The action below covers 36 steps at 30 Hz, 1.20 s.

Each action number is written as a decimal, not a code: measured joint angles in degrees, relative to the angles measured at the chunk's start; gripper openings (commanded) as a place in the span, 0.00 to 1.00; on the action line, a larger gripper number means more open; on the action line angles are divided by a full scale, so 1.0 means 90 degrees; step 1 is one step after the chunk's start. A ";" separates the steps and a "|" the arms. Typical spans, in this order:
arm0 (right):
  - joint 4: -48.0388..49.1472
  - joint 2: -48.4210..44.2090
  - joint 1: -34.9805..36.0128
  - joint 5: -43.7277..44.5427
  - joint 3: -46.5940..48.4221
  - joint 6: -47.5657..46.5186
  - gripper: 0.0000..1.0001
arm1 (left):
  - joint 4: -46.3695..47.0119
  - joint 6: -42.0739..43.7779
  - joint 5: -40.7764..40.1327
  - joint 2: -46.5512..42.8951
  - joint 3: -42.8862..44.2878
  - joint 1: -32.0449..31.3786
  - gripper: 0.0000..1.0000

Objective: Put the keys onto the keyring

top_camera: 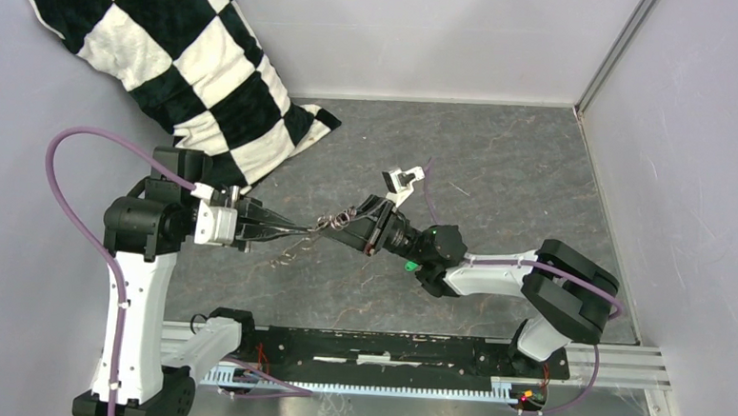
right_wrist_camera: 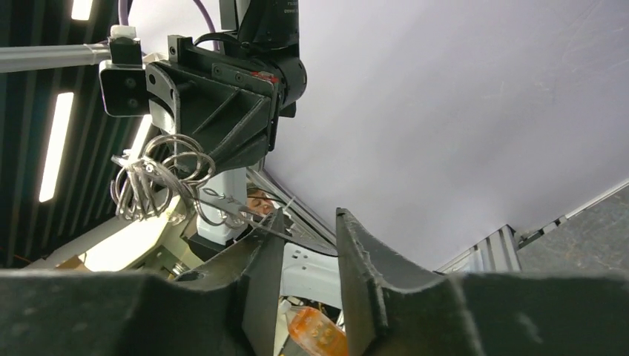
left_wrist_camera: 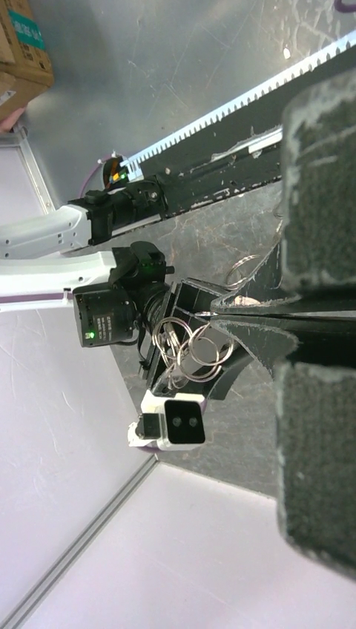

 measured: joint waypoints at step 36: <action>-0.2603 -0.2861 -0.0879 -0.1433 0.0493 -0.1049 0.00 | 0.3118 -0.1472 -0.0665 -0.1596 -0.1887 0.0053 0.45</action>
